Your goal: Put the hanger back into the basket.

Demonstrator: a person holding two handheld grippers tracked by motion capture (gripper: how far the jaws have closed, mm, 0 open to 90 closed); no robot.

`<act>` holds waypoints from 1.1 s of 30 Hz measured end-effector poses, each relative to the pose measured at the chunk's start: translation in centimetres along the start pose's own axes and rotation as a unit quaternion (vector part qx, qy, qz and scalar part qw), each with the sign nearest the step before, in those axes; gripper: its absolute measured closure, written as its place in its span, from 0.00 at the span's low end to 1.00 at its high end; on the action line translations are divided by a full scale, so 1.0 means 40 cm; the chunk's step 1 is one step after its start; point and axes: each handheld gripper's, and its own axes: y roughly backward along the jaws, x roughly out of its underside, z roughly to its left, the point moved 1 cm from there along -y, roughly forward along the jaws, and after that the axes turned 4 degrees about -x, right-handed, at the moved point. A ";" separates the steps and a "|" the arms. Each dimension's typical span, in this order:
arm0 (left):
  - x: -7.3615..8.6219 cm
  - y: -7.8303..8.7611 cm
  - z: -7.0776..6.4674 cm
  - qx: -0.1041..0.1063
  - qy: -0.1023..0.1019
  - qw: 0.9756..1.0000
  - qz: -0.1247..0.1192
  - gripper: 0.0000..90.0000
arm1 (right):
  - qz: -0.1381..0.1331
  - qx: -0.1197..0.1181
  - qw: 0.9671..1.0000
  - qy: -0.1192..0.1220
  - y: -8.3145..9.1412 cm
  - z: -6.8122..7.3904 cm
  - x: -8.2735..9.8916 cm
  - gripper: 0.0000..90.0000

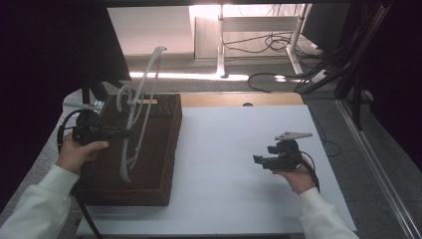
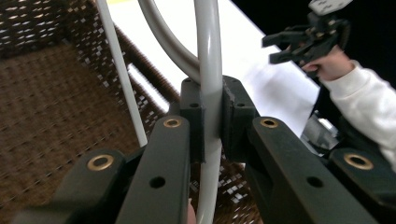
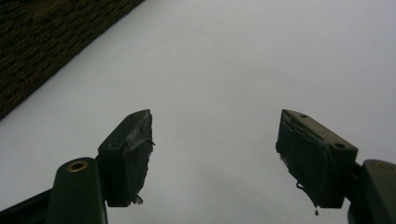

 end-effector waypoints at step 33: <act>0.133 -0.057 0.119 -0.063 -0.005 0.986 0.153 0.91 | 0.014 0.005 1.000 -0.002 -0.016 -0.003 0.006 0.31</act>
